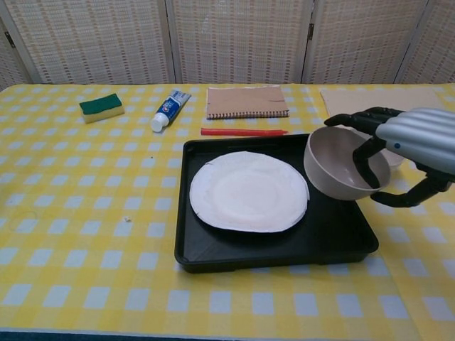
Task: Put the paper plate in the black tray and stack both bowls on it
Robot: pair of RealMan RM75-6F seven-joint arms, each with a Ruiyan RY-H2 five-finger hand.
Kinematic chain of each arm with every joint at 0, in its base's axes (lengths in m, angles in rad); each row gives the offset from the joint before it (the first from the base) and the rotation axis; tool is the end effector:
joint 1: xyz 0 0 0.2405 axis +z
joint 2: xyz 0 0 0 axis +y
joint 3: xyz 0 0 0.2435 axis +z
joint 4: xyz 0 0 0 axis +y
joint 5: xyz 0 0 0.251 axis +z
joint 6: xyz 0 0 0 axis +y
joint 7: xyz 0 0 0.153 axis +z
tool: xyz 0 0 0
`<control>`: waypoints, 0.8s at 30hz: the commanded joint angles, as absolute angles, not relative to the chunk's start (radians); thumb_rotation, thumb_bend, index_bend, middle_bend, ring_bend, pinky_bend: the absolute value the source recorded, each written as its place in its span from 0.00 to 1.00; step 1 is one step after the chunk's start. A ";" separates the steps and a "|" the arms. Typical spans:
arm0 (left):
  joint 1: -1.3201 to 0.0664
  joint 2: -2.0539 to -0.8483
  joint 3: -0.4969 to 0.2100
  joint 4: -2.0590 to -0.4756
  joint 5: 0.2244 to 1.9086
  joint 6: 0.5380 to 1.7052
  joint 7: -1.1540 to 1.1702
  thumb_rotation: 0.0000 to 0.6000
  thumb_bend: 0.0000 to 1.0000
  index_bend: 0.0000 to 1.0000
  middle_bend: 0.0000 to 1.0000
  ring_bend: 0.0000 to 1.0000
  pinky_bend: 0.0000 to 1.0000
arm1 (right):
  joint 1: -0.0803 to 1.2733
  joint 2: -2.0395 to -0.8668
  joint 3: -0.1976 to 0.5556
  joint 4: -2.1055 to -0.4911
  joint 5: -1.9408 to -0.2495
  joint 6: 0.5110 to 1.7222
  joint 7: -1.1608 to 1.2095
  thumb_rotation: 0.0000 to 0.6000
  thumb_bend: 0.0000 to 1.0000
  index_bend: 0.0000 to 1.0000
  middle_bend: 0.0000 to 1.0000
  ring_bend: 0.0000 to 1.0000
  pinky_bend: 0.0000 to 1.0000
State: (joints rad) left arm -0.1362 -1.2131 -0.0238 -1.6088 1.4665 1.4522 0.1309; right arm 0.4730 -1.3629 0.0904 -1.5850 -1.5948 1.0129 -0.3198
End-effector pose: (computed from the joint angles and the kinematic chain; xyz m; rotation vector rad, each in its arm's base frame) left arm -0.3020 0.2003 0.0787 -1.4428 -0.8999 -0.8609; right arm -0.1913 -0.2767 -0.0228 2.0475 -0.6697 0.8745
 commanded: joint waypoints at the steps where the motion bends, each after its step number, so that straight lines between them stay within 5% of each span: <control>1: -0.135 -1.212 -0.025 -1.610 1.465 1.452 0.132 1.00 0.19 0.14 0.18 0.04 0.00 | 0.560 -1.406 0.154 -1.600 -1.480 0.901 -0.384 1.00 0.38 0.68 0.07 0.04 0.00; 19: -0.132 -1.207 -0.034 -1.611 1.457 1.446 0.131 1.00 0.19 0.12 0.17 0.04 0.00 | 0.739 -1.596 0.194 -1.477 -1.226 0.788 -0.549 1.00 0.38 0.68 0.06 0.04 0.00; 24: -0.133 -1.203 -0.035 -1.612 1.458 1.442 0.124 1.00 0.19 0.13 0.17 0.04 0.00 | 0.767 -1.620 0.185 -1.449 -1.187 0.771 -0.543 1.00 0.38 0.53 0.02 0.02 0.00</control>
State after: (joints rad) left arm -0.1326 -1.2031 -0.0346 -1.6117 1.4579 1.4422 0.1235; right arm 0.7641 -1.6172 0.1881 -1.4515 -1.1902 0.7727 -0.5438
